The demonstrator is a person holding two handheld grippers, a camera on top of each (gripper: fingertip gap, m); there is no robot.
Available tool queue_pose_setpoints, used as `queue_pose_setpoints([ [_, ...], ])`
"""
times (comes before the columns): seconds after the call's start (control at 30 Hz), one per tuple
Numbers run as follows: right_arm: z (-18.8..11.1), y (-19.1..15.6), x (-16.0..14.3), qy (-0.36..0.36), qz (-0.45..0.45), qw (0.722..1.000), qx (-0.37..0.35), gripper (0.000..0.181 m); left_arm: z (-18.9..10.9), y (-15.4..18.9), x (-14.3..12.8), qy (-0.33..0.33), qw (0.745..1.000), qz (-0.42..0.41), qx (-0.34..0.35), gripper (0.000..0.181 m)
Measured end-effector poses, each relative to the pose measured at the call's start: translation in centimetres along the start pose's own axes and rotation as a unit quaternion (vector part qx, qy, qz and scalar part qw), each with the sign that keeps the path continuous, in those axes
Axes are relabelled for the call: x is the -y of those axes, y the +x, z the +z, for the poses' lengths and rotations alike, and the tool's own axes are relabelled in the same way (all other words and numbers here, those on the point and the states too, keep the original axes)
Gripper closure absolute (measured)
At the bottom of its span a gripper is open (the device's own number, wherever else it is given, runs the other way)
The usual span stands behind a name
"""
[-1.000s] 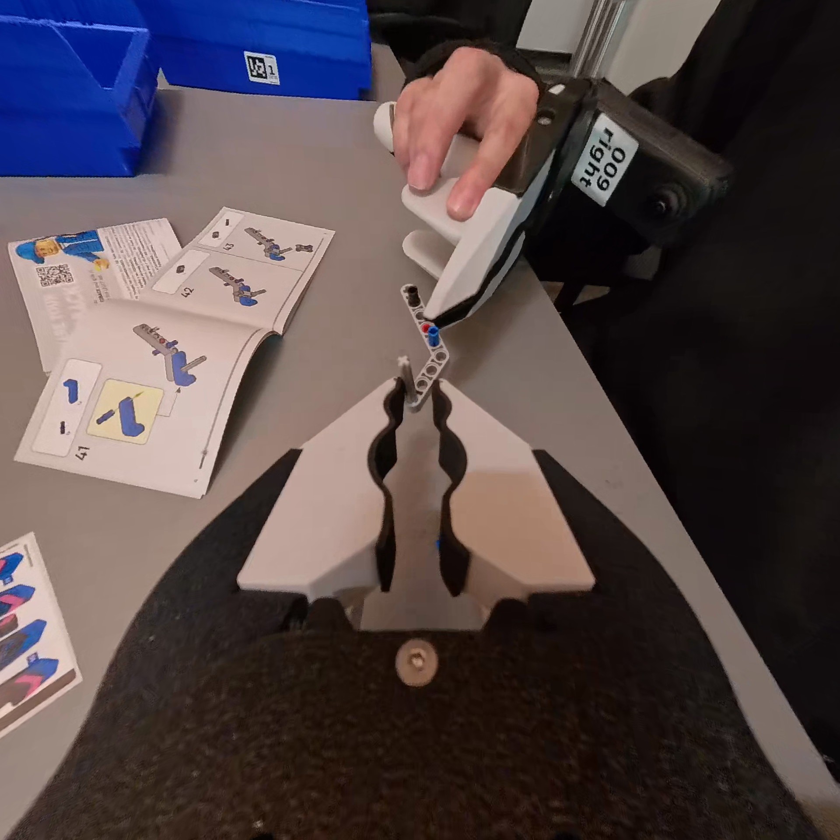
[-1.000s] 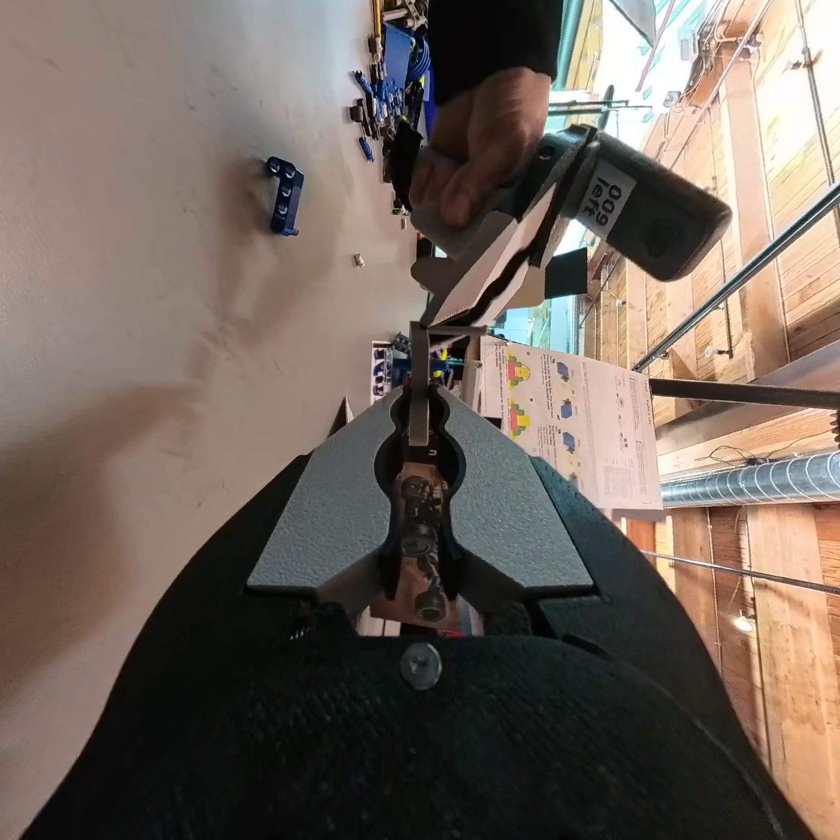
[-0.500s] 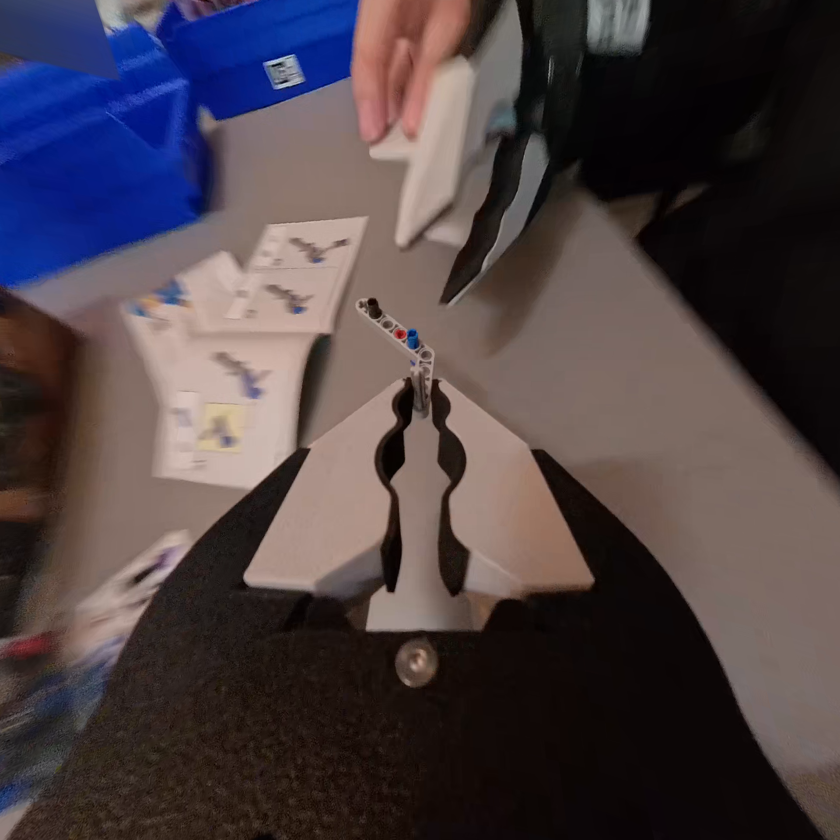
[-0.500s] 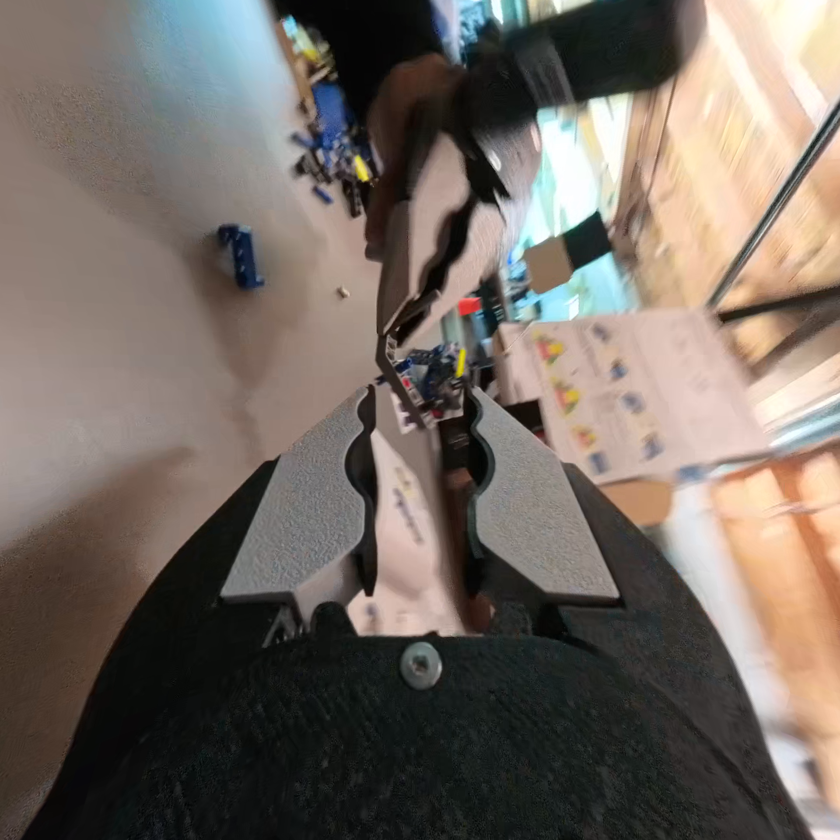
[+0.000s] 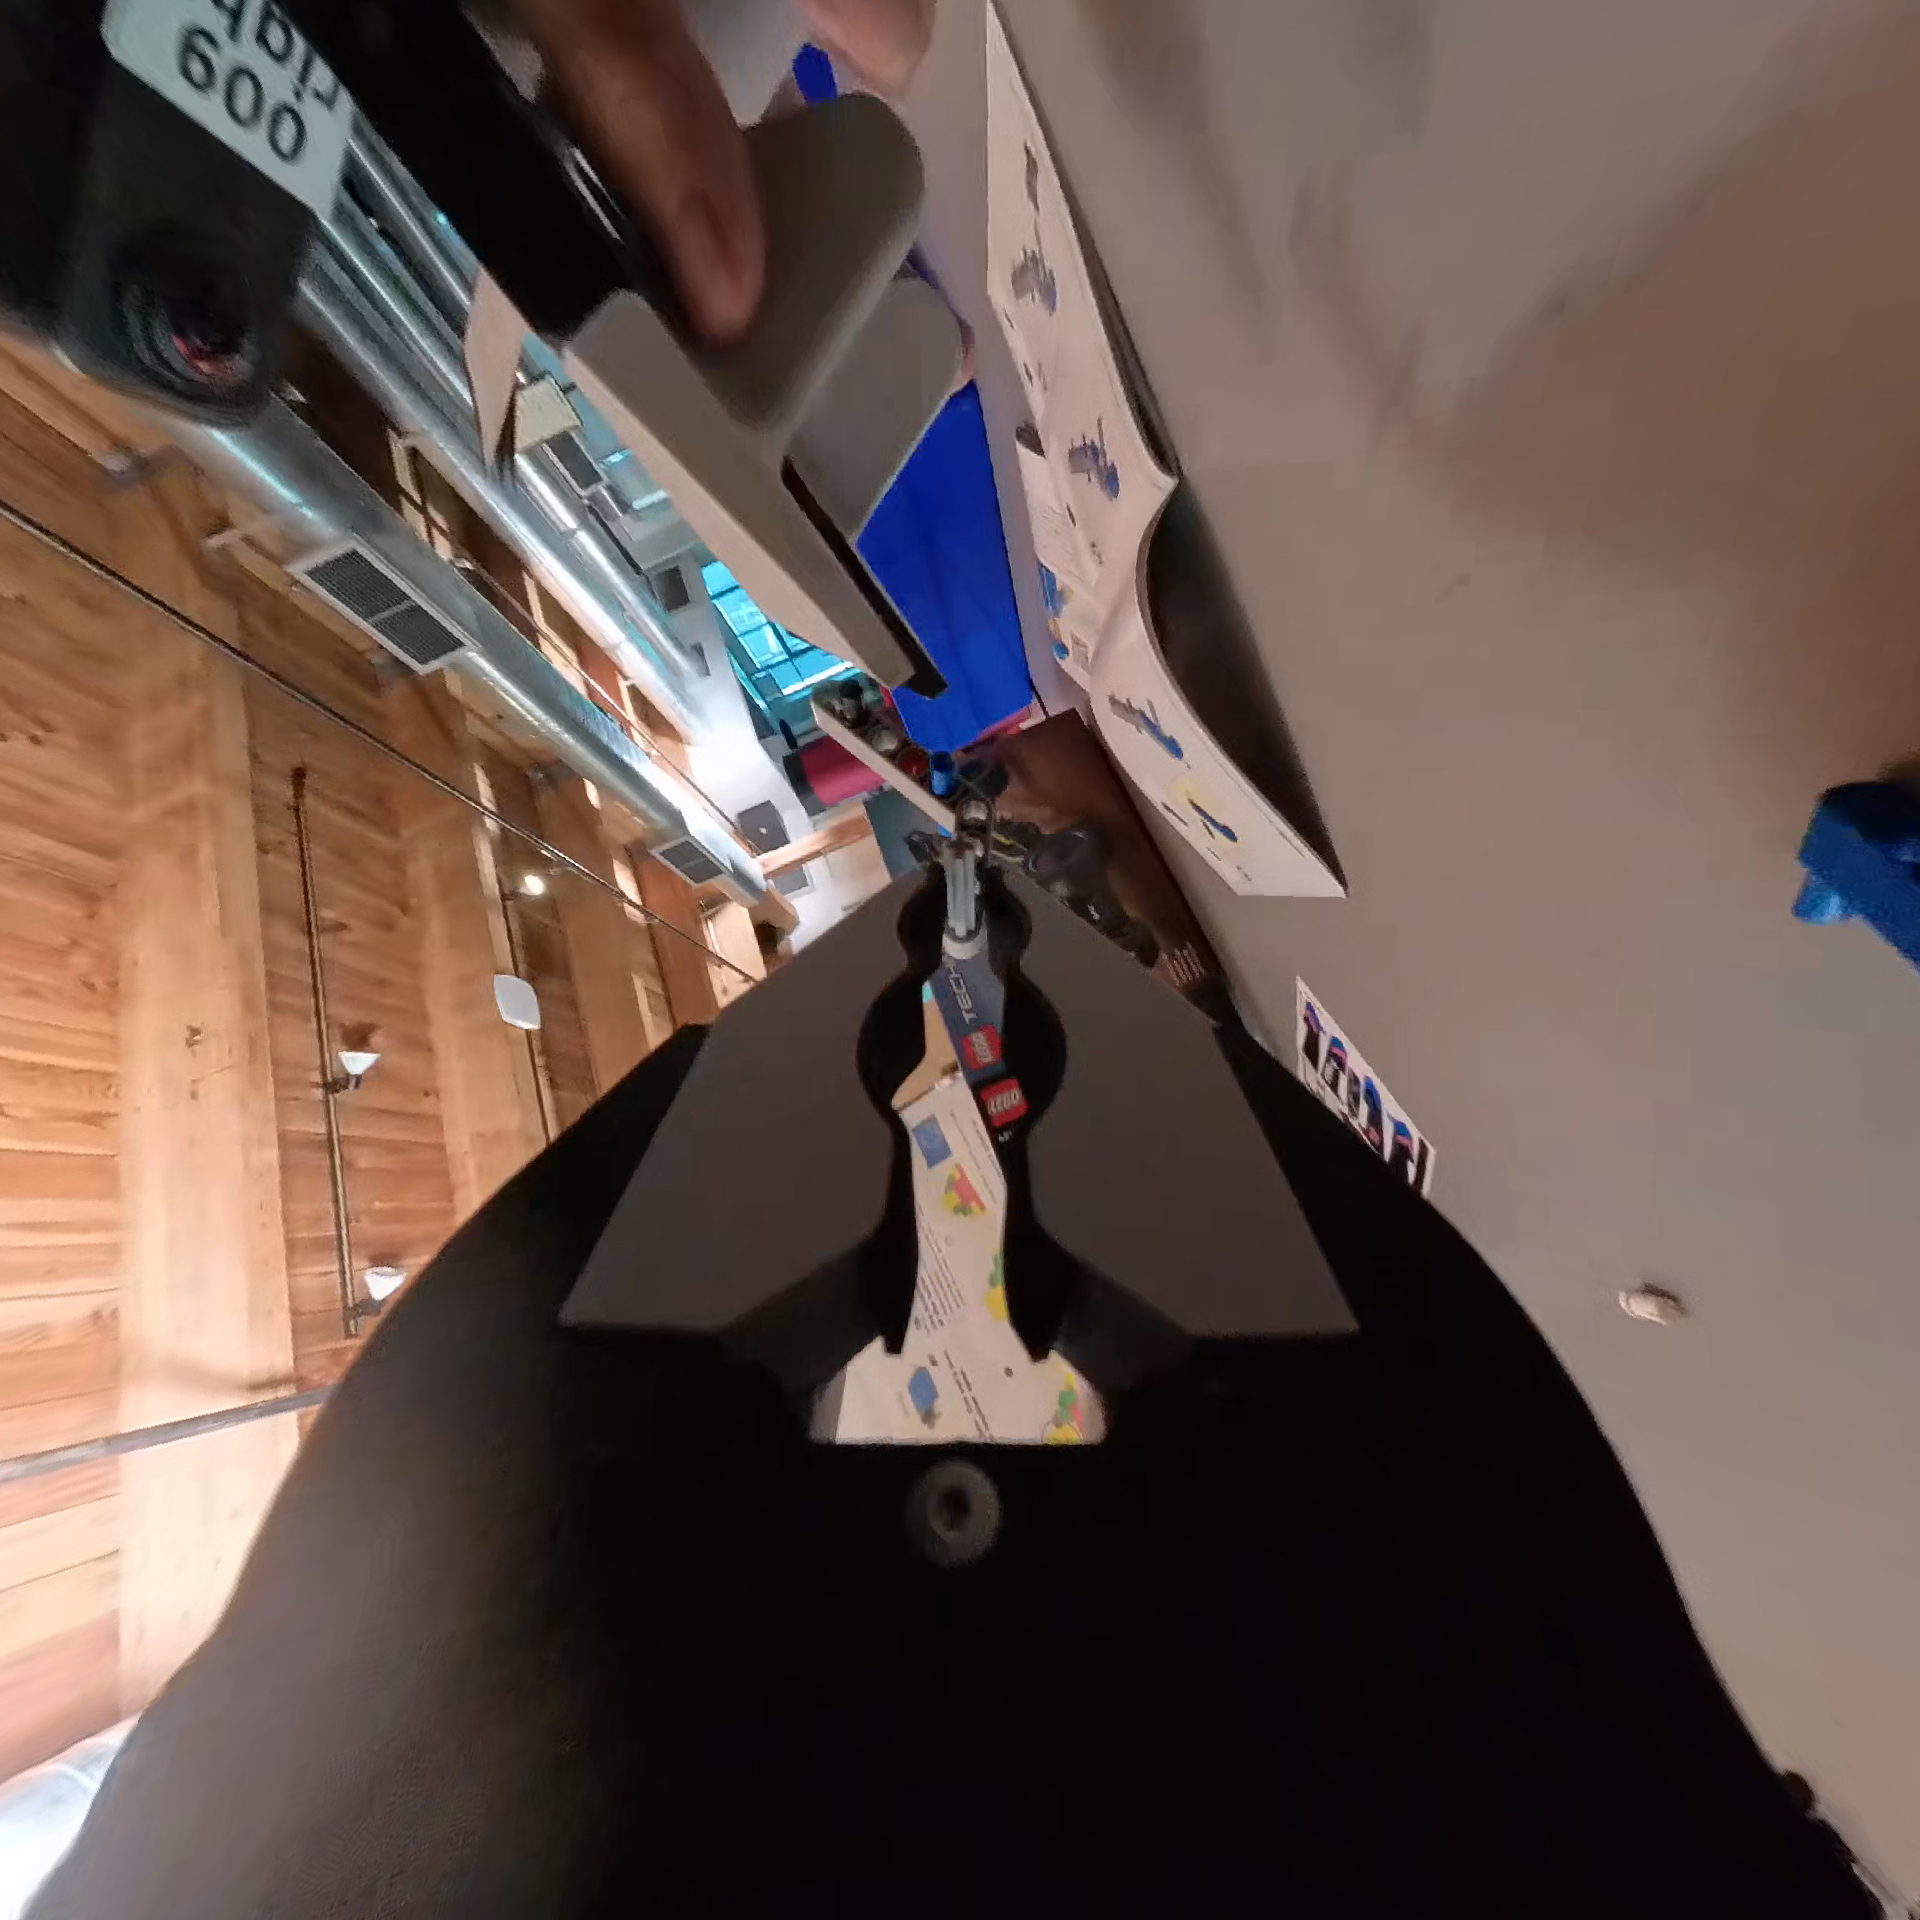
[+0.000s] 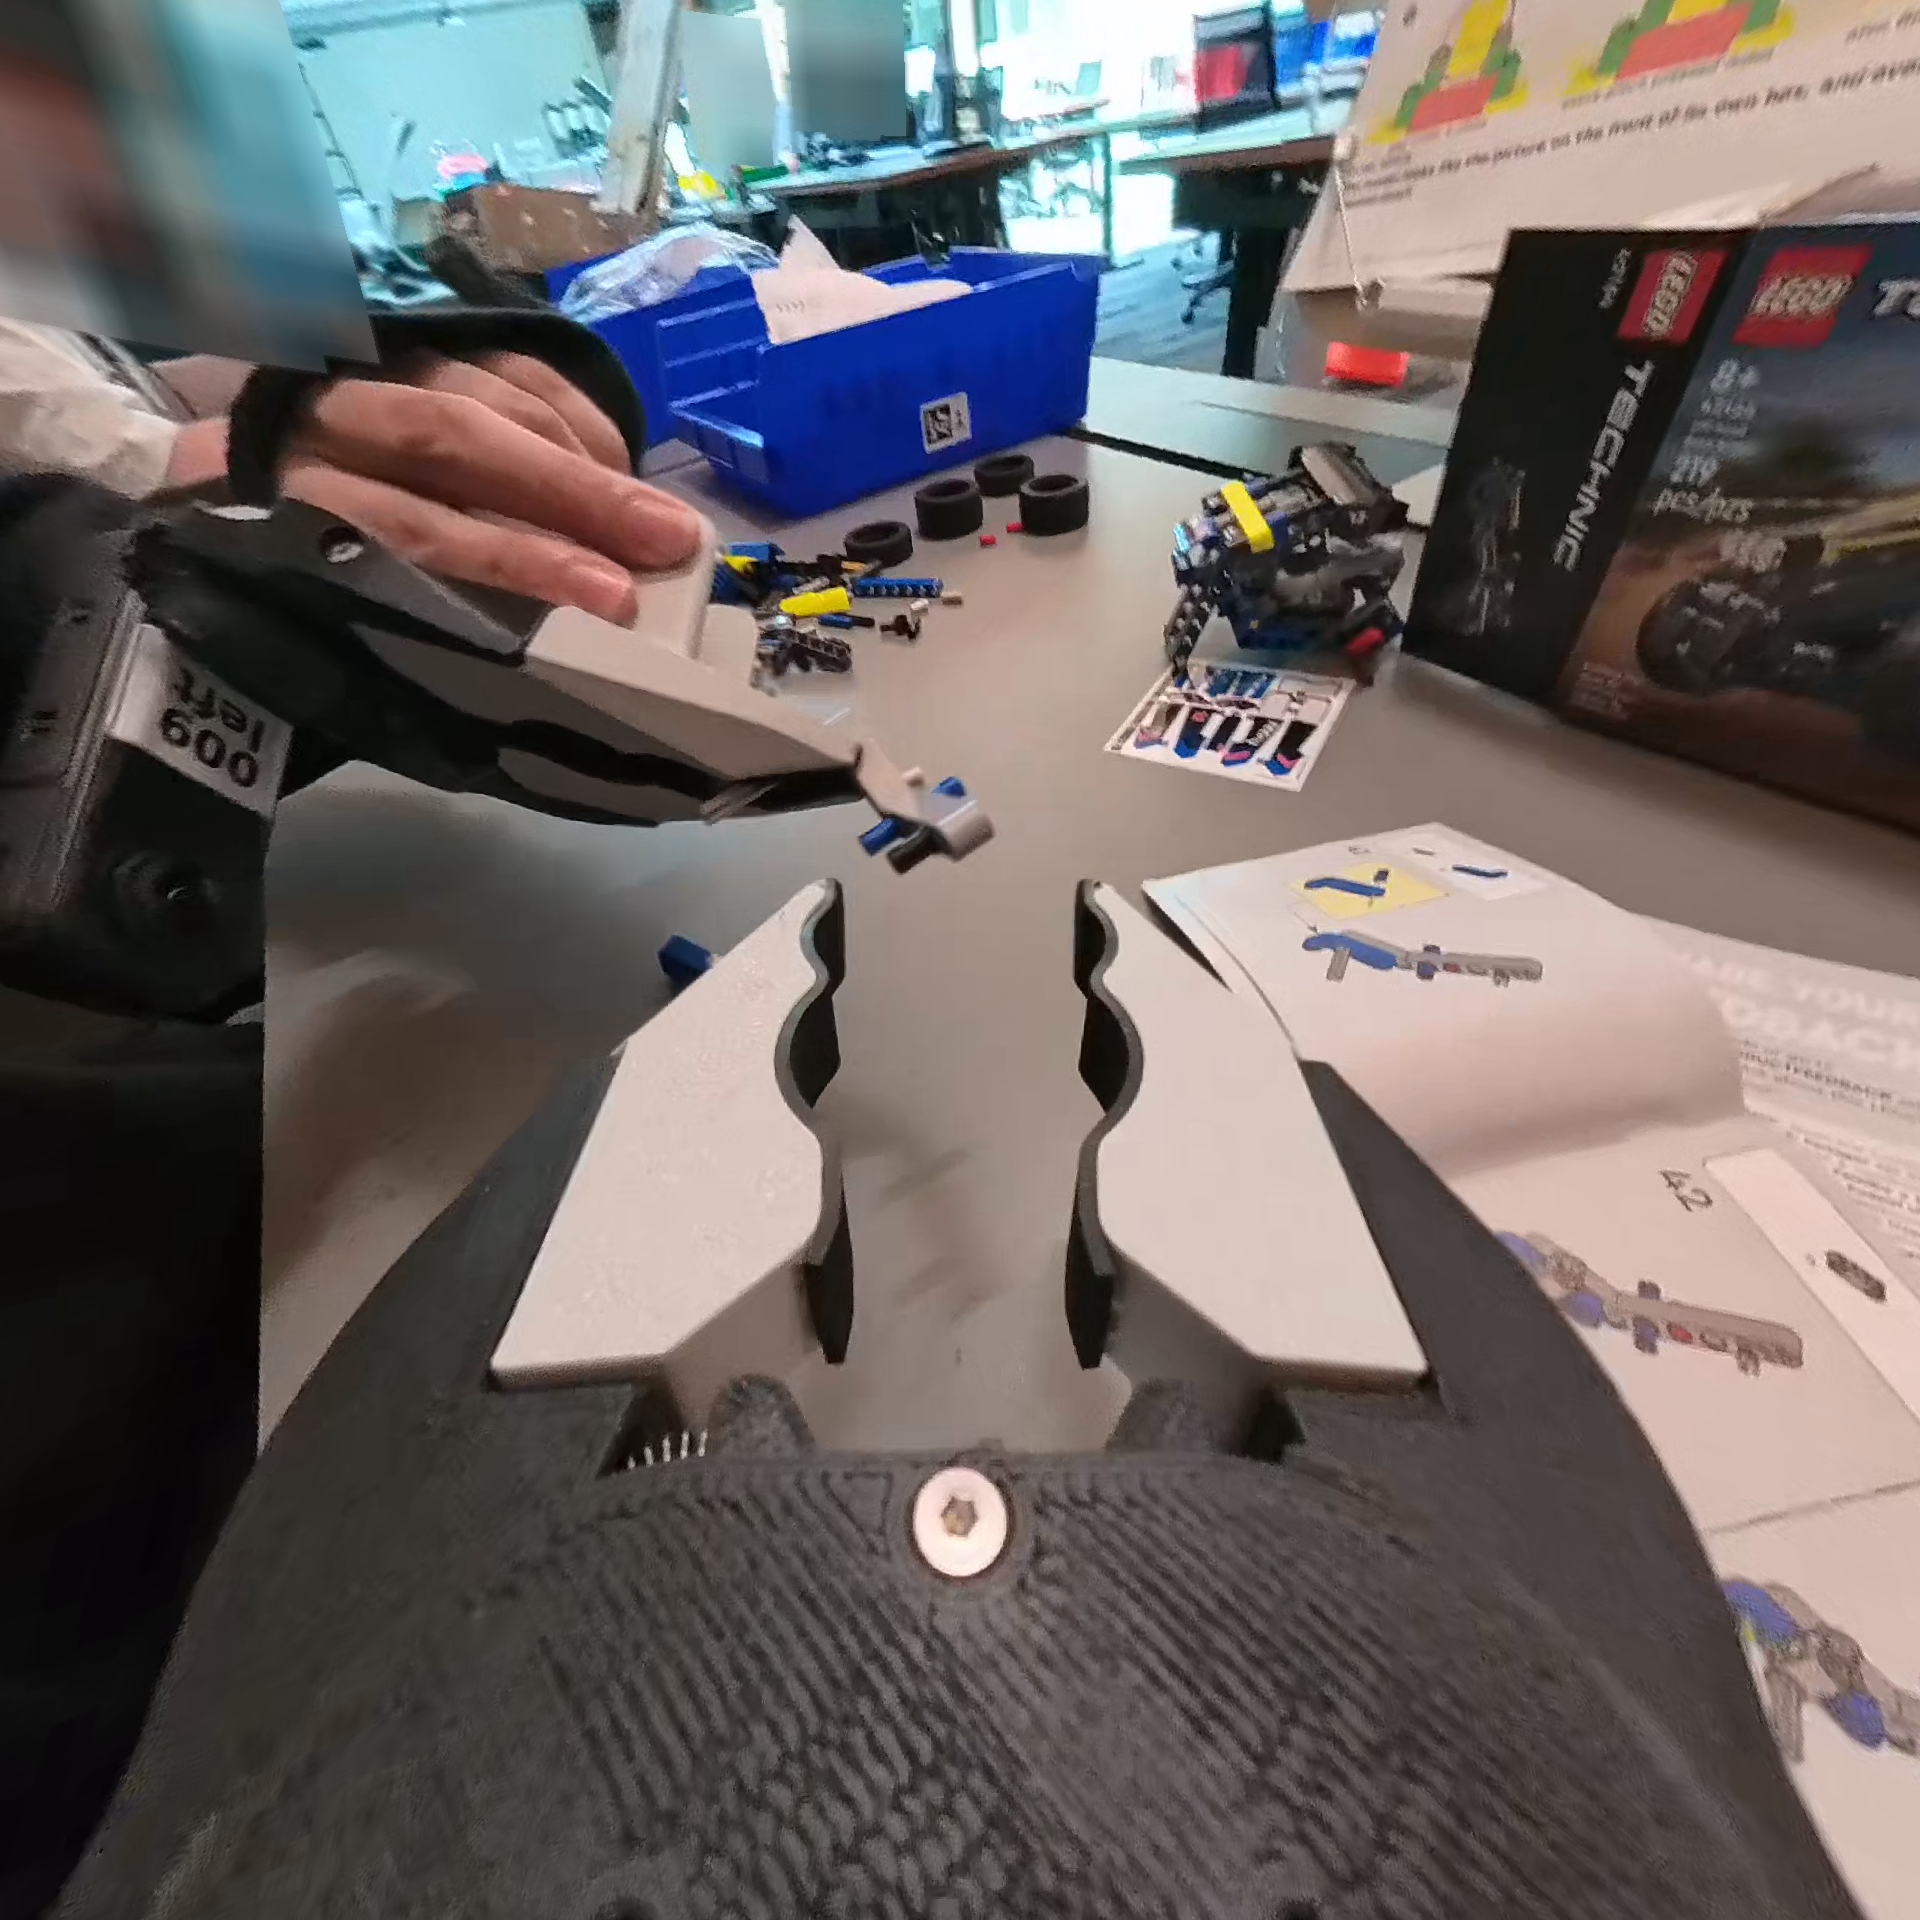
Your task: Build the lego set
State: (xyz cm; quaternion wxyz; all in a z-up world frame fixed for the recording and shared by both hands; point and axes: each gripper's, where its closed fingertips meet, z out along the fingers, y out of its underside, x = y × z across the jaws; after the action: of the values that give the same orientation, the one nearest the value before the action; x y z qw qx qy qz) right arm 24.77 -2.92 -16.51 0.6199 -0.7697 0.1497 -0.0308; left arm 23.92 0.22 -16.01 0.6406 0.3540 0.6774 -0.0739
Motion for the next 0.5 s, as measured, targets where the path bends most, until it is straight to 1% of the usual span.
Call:
queue_pose_setpoints([
  [0.03,-0.1,0.1,-0.1,0.001,-0.004,1.0,-0.005,0.137,0.1,0.4,0.2,0.005,1.0,-0.004,-0.01,0.177],
  [0.1,-0.2,-0.7,-0.1,0.016,-0.043,0.999,0.01,0.137,0.2,0.8,0.7,0.021,0.999,-0.035,-0.023,0.177],
  [0.13,-0.2,-1.1,-0.4,0.014,-0.065,0.998,0.018,0.135,0.1,0.8,1.1,0.036,0.997,-0.062,-0.028,0.177],
  [0.2,-0.4,-1.3,-1.6,-0.013,-0.085,0.996,0.03,0.133,0.0,0.5,1.7,0.067,0.989,-0.126,-0.038,0.178],
  [0.23,-0.6,-1.4,-1.7,-0.015,-0.08,0.996,0.042,0.135,-0.1,0.3,1.9,0.081,0.984,-0.15,-0.039,0.177],
  [0.3,-1.0,-1.4,-1.3,0.006,-0.053,0.997,0.063,0.15,-0.2,0.2,2.0,0.102,0.976,-0.189,-0.04,0.177],
  [0.37,-1.4,-1.1,-0.6,0.036,-0.025,0.996,0.075,0.16,-0.3,0.3,2.2,0.119,0.968,-0.217,-0.045,0.177],
  [0.43,-1.6,-0.7,-0.1,0.052,0.001,0.995,0.082,0.161,-0.4,0.5,2.3,0.126,0.961,-0.24,-0.049,0.177],
  [0.5,-1.4,-0.7,-0.2,0.048,0.011,0.995,0.088,0.156,-0.4,0.5,2.6,0.136,0.954,-0.261,-0.053,0.178],
])
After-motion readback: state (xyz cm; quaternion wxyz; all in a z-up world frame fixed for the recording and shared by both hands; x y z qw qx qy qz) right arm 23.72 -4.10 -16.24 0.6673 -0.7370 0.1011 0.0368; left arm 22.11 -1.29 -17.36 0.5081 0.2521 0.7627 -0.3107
